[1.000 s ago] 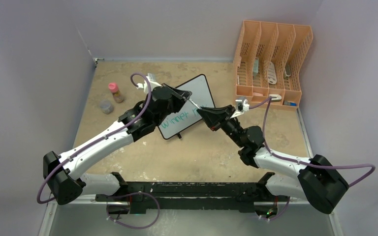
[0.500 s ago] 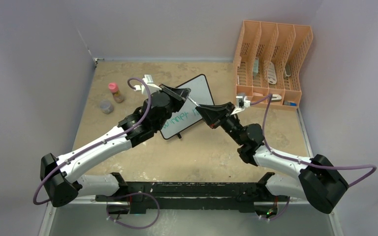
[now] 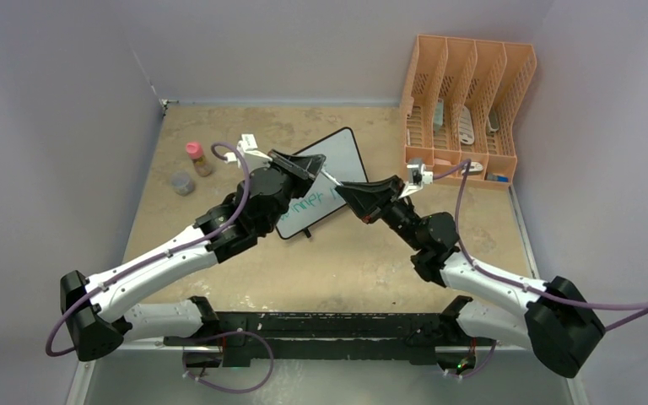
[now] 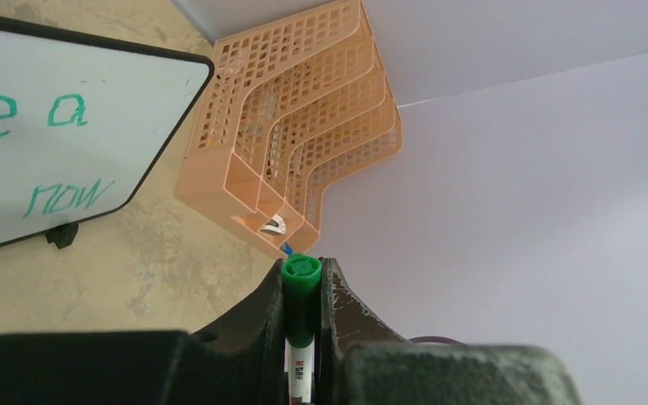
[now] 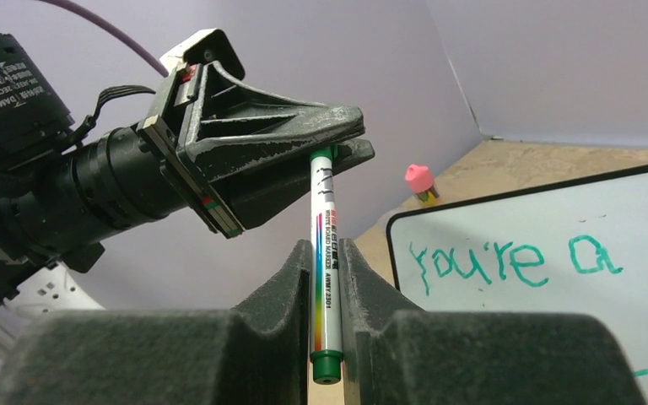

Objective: Write a sentence on the whiteboard
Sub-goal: Place the whiteboard marker at the center of the board.

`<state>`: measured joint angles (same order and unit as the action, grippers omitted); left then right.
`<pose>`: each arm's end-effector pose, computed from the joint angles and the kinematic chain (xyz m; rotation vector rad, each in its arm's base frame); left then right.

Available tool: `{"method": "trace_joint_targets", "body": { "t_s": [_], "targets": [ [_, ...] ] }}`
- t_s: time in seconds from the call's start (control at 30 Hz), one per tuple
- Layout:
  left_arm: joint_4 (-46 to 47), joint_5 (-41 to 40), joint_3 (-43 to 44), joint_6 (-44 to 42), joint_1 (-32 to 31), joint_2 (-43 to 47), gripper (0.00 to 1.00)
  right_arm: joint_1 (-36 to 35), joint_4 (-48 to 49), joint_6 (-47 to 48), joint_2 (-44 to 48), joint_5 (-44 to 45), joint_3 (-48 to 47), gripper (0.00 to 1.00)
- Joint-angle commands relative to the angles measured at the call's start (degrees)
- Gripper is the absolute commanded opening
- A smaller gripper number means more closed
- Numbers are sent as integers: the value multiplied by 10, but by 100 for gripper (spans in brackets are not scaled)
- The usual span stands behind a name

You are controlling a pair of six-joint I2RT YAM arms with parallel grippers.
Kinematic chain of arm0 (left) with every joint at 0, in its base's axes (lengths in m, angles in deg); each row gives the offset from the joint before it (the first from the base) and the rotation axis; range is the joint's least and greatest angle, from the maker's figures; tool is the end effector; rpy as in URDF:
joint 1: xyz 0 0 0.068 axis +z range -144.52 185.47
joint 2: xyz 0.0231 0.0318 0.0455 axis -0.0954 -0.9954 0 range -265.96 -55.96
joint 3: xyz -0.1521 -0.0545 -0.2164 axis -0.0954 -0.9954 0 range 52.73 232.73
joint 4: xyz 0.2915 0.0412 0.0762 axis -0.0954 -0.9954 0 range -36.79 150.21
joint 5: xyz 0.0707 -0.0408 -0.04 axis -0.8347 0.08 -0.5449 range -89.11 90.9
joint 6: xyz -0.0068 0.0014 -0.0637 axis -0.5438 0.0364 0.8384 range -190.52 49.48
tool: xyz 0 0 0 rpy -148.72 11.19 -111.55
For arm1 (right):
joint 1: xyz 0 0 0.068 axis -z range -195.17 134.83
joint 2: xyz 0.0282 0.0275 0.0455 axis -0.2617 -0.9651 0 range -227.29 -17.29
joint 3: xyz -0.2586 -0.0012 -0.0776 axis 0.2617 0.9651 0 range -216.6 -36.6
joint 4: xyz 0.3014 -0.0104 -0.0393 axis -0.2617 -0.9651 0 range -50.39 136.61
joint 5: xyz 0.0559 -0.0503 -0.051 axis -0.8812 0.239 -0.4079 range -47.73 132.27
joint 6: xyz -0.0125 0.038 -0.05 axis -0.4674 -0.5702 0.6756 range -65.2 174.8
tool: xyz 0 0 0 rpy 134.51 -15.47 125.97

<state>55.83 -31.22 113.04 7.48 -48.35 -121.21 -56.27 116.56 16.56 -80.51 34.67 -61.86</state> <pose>0.2098 -0.2422 0.3666 -0.8134 1.6810 -1.1933 0.2010 0.1841 0.2806 -0.1589 1.0952 1.3211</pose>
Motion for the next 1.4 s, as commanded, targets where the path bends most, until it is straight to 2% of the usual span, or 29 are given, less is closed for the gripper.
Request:
{"method": "trace_joint_targets", "body": {
  "t_s": [0.0, 0.1, 0.27, 0.43, 0.67, 0.9, 1.17, 1.27, 1.37],
  "targets": [
    [-27, 63, -16, 14, -46, 8, 0, 7, -39, 30, 38, 40, -8, 18],
    [-3, 48, -14, 14, -44, -2, 0, 7, -71, 38, 65, 46, 0, 27],
    [15, 40, -3, 1, -25, -12, 0, 7, -143, 54, 100, 45, -5, 53],
    [16, 20, 3, -73, -12, -6, 0, 8, -235, 70, 149, 65, -9, 71],
    [-55, 69, 34, -244, -8, -36, 0, 7, -411, 132, 262, 154, -38, 82],
    [-95, 179, 67, -446, -8, -116, 0, 7, -566, 177, 340, 258, -93, 86],
    [-160, 305, 136, -630, -10, -257, 0, 7, -628, 212, 395, 354, -126, 93],
    [-201, 318, 167, -667, -18, -320, 0, 7, -650, 220, 398, 368, -138, 96],
    [-204, 333, 175, -685, -25, -362, 0, 7, -665, 220, 401, 384, -145, 99]
  ]
}}
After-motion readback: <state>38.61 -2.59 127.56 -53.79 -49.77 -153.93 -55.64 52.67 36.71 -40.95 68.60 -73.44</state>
